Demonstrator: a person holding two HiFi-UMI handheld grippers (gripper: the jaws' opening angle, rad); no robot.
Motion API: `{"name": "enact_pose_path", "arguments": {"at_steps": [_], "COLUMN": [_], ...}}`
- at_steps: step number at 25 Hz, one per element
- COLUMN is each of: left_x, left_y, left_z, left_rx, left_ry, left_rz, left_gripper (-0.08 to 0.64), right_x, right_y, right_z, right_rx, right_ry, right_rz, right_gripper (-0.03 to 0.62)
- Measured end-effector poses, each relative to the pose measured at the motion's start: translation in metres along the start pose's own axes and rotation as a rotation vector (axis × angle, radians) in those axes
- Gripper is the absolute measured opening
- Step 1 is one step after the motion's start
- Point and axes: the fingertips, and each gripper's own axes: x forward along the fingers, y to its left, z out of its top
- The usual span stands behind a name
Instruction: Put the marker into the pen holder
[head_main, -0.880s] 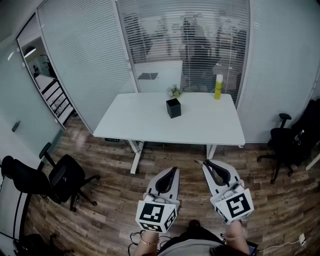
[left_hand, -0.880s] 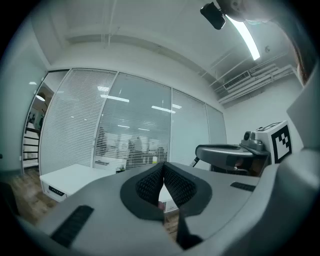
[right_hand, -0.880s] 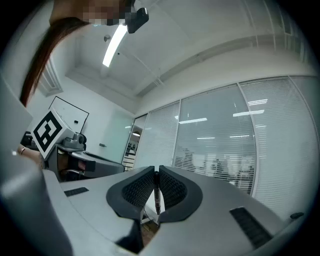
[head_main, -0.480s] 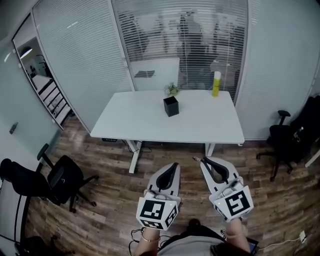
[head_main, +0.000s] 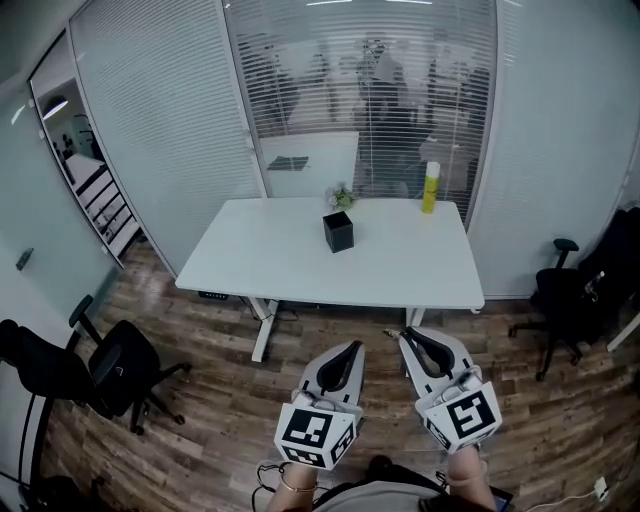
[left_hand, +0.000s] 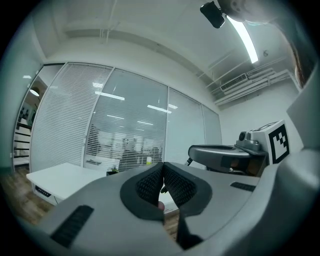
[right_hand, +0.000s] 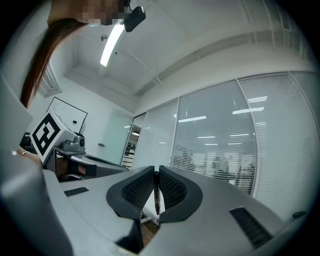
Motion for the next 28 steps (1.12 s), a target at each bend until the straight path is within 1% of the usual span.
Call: {"name": "enact_pose_path", "arguments": {"at_steps": [6, 12, 18, 23, 28], "left_x": [0.027, 0.055, 0.075, 0.088, 0.104], "left_y": [-0.004, -0.011, -0.015, -0.008, 0.004], "left_z": [0.0, -0.002, -0.007, -0.012, -0.016], "left_rx": [-0.015, -0.004, -0.021, -0.026, -0.021], "left_ry": [0.004, 0.001, 0.007, 0.016, 0.022], "left_rz": [0.008, 0.021, 0.041, 0.057, 0.055], "left_gripper": [0.02, 0.02, 0.02, 0.02, 0.02], "right_x": [0.001, 0.005, 0.013, 0.028, 0.043], "right_y": [-0.03, -0.056, -0.077, -0.087, -0.096], "right_z": [-0.002, -0.013, -0.022, -0.028, -0.037], "right_rx": [0.005, 0.002, 0.021, 0.036, 0.047], "right_ry": [-0.017, -0.022, -0.024, -0.032, -0.027], "right_rz": [-0.01, 0.007, 0.031, 0.046, 0.048], "right_gripper": [0.054, 0.054, 0.054, 0.054, 0.054]}}
